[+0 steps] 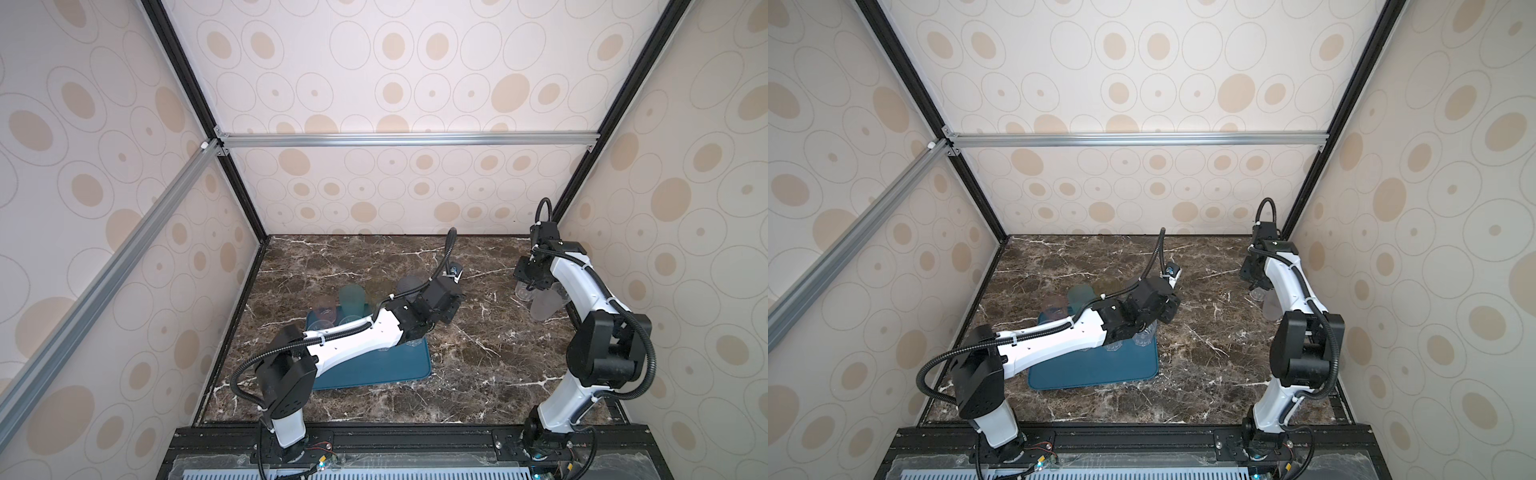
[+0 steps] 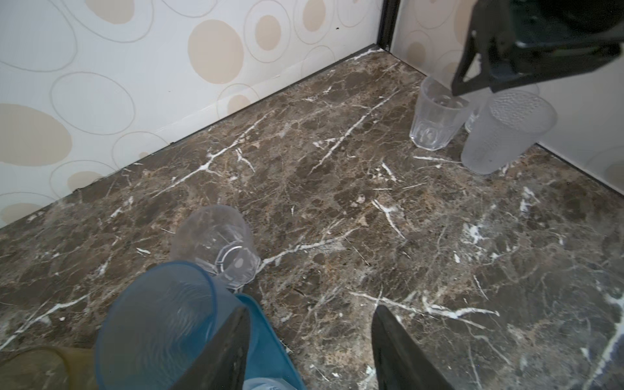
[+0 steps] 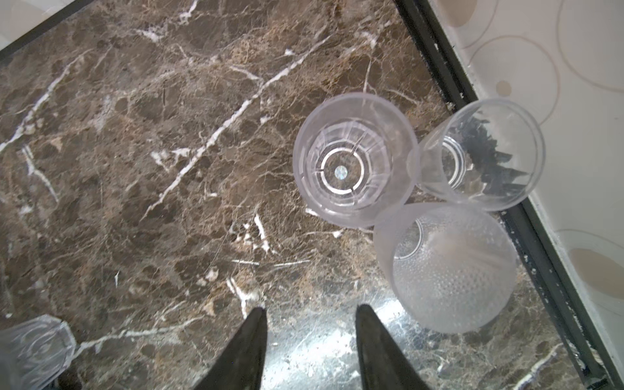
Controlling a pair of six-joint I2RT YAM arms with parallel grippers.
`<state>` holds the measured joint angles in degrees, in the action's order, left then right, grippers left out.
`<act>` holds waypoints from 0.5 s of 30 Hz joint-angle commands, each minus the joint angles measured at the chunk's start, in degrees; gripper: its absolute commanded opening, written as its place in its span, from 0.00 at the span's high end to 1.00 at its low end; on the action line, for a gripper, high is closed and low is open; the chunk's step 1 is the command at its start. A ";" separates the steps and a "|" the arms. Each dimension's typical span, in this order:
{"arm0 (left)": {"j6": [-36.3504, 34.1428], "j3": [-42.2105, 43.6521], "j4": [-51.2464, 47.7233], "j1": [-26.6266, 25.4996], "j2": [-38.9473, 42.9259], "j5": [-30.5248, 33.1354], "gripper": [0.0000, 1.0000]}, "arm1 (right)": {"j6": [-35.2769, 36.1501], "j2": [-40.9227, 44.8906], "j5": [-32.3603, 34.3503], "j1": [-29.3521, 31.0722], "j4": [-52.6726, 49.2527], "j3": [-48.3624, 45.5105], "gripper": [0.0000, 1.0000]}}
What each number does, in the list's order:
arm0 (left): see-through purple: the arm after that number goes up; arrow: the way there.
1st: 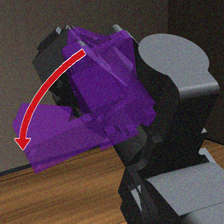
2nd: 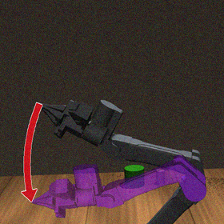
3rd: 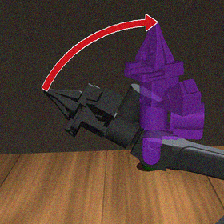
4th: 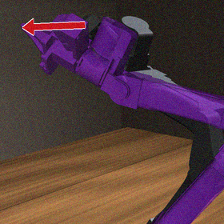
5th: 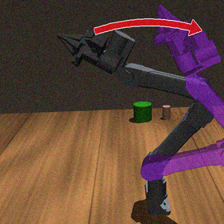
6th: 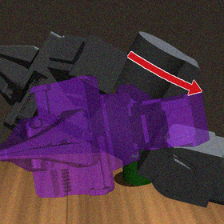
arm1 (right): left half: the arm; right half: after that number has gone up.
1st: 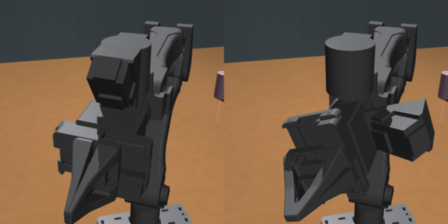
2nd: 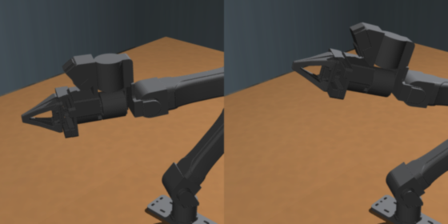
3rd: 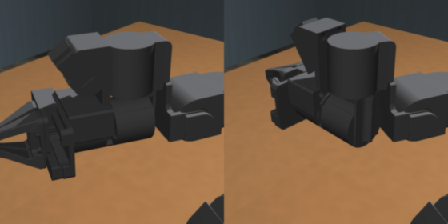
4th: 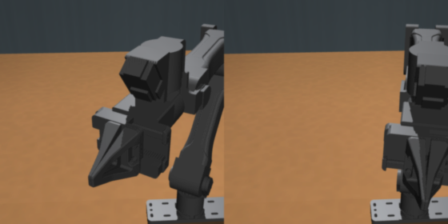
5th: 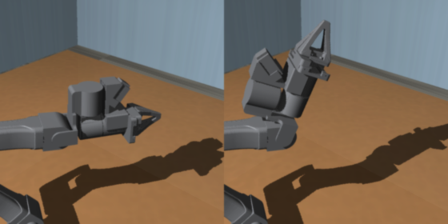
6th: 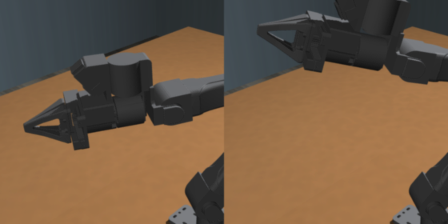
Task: Place the glasses into the tray
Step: 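Withdraw the left gripper while the right gripper reaches to cups by the far wall, then grasp a clear cup near the far wall with the right gripper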
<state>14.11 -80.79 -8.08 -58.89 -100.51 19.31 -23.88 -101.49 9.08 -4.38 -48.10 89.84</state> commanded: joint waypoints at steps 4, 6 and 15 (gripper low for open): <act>-4.60 0.57 6.58 -2.58 -0.43 1.51 0.34 | 1.13 -6.00 1.28 -1.50 -1.10 5.97 0.53; -5.13 1.59 7.65 -2.89 -0.48 1.52 0.29 | 1.88 -8.70 1.24 -1.51 -2.13 8.85 0.53; -4.14 4.30 9.03 -3.16 0.71 1.02 0.19 | 3.40 -17.83 1.98 -1.59 -3.89 15.48 0.54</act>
<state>10.46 -77.01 -1.06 -61.47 -100.75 19.86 -21.50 -117.16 10.37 -5.80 -49.43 103.35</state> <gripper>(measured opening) 0.805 0.462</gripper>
